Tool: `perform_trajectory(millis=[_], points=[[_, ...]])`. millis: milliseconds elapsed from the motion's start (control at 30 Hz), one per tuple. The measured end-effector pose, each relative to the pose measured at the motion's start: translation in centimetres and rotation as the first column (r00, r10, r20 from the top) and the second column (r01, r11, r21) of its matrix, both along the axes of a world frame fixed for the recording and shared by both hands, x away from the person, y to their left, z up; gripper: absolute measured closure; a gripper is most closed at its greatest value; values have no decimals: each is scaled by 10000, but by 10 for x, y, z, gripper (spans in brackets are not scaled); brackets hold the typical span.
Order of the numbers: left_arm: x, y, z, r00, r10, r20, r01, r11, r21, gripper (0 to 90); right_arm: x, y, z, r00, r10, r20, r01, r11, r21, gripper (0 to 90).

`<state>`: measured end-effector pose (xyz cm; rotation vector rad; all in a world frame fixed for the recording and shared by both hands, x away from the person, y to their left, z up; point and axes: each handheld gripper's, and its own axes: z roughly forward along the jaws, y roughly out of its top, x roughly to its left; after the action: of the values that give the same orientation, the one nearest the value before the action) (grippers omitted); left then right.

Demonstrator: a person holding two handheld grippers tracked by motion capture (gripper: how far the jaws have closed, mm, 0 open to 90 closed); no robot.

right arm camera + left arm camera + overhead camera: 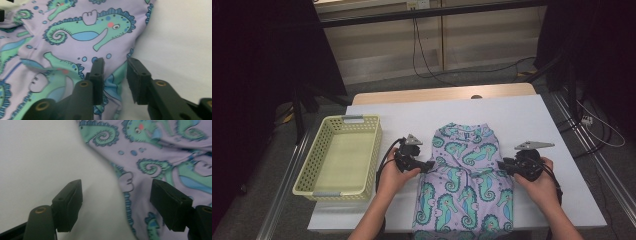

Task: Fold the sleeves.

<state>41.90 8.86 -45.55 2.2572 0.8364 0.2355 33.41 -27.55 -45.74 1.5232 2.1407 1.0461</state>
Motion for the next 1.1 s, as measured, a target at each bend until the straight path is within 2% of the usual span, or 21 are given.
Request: perform_trajectory(millis=[33, 67, 100, 133, 200, 333, 433, 467, 500, 600, 633, 700, 800, 867, 900, 933, 967, 1000, 1033, 1067, 1100], points=[[1, 1, -3, 9998, 25, -191, -28, 9999, -152, 288, 0, -5, -2, 9999, 7, -139, -7, 10000, 0, 788], [1, 1, -3, 9998, 25, -191, -28, 9999, -152, 296, 0, -5, -2, 9999, 7, -139, -7, 10000, 0, 788], [1, 1, -4, 9999, 55, -163, -58, 9999, -142, 303, 0, -9, -2, 9997, -30, -223, 35, 9998, 192, 831], [1, 1, -4, 9999, 65, -147, -67, 9999, -134, 303, 0, -9, -2, 9997, -30, -223, 35, 9998, 192, 831], [1, 0, -3, 9998, 3, -177, -8, 9997, -254, 362, 0, -10, 0, 9996, -129, -237, 135, 9996, 257, 830], [0, -1, -3, 9999, -88, -120, 87, 9999, -104, 426, -1, -9, 1, 9997, -16, -226, 20, 9998, 207, 829], [0, 1, -2, 10000, -79, 7, 79, 9999, 110, 591, 0, -9, 1, 9996, -31, -268, 39, 9995, 304, 832], [0, 1, -1, 10000, -60, -43, 61, 9999, 109, 591, 0, -9, 1, 9996, -31, -268, 39, 9995, 304, 832], [0, 1, -1, 9999, -73, -138, 75, 9999, 82, 647, 0, -8, 1, 9996, -3, -297, 13, 9995, 319, 842], [-1, 1, 0, 9998, -85, -206, 87, 9999, 112, 694, 1, -8, -1, 9995, -2, -325, 11, 9996, 287, 850], [-1, 1, 0, 9996, -92, -258, 93, 9999, 64, 742, 1, -8, 0, 9993, 26, -366, -14, 9995, 315, 859], [-1, 1, 0, 9984, -160, -536, 152, 9998, -155, 783, 1, -7, 0, 9994, 41, -344, -31, 9996, 296, 860], [-1, 1, -1, 9978, -261, -610, 246, 9994, -246, 869, 2, -5, -1, 9994, 92, -344, -83, 9996, 260, 860], [0, 1, -1, 9977, -249, -628, 230, 9993, -305, 871, 2, -5, -1, 9995, 91, -308, -83, 9996, 269, 836], [1, 1, -1, 9984, -173, -543, 158, 9995, -280, 796, 3, -6, 1, 9999, -37, -131, 41, 9996, 276, 782], [2, 1, 0, 9992, -111, -393, 103, 9997, -219, 796, 3, -6, 1, 9999, -37, -131, 41, 9996, 276, 782], [4, 2, 1, 9997, -101, -214, 98, 9999, -134, 690, 5, -7, 4, 9998, -206, 52, 205, 9998, 85, 712], [6, 2, 1, 9998, -122, -176, 120, 9999, -103, 690, 5, -7, 4, 9998, -206, 52, 205, 9998, 85, 712], [11, 1, 2, 9998, -109, -149, 109, 9999, -6, 602, 11, -8, 7, 9992, -348, 185, 347, 9994, 30, 612], [11, 1, 2, 9998, -109, -149, 109, 9999, -6, 541, 11, -8, 7, 9992, -348, 185, 347, 9994, 30, 612], [15, 1, 3, 10000, -42, -33, 42, 9999, -110, 468, 19, -7, 9, 9988, -397, 302, 398, 9992, -26, 552]])
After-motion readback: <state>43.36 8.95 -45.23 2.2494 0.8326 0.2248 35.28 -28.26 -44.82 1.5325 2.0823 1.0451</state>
